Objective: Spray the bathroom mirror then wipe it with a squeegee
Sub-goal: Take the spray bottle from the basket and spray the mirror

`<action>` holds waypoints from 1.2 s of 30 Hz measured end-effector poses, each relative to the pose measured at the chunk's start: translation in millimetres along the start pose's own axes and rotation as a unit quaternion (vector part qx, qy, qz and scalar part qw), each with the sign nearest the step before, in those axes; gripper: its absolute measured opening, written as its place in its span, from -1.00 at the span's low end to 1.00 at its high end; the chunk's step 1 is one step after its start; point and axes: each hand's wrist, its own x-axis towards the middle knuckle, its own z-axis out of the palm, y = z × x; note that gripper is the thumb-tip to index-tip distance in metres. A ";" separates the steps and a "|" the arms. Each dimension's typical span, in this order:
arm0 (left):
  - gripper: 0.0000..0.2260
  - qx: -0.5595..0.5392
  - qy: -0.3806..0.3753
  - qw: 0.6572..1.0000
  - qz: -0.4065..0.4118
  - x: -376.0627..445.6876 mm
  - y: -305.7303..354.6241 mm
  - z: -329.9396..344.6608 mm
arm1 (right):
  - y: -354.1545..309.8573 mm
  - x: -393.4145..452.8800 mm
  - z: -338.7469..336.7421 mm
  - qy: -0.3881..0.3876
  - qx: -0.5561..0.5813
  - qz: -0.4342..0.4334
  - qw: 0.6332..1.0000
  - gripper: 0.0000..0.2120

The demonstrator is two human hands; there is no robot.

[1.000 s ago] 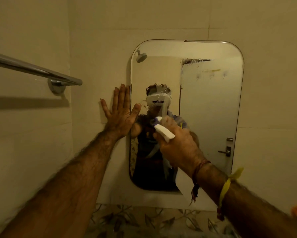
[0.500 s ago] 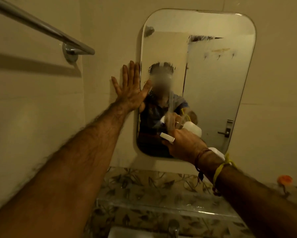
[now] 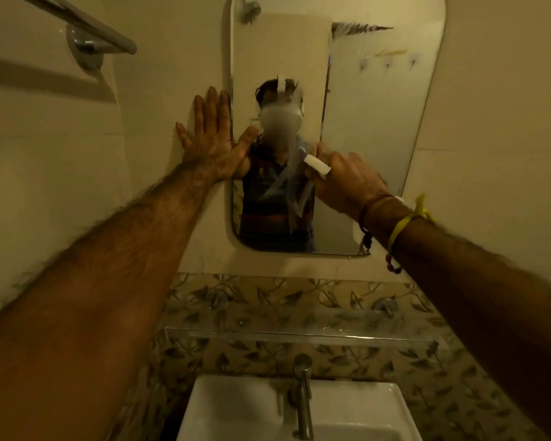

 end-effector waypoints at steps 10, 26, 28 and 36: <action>-0.04 -0.071 0.048 0.996 0.011 34.3 26.1 -36.0 | -12.7 53.1 -67.7 0.182 0.125 0.082 0.972 -0.68; 0.01 -0.056 -0.002 0.998 0.031 35.3 10.3 -40.4 | 53.8 26.0 -95.0 0.343 0.218 0.261 0.876 -0.72; -0.03 -0.062 -0.007 0.998 0.030 33.5 7.9 -40.8 | 56.0 17.2 -91.6 0.339 0.216 0.268 0.876 -0.75; -0.29 -0.029 0.048 0.996 0.064 -6.0 -15.2 -1.8 | 30.2 1.2 -55.7 0.272 0.219 0.202 0.915 -0.84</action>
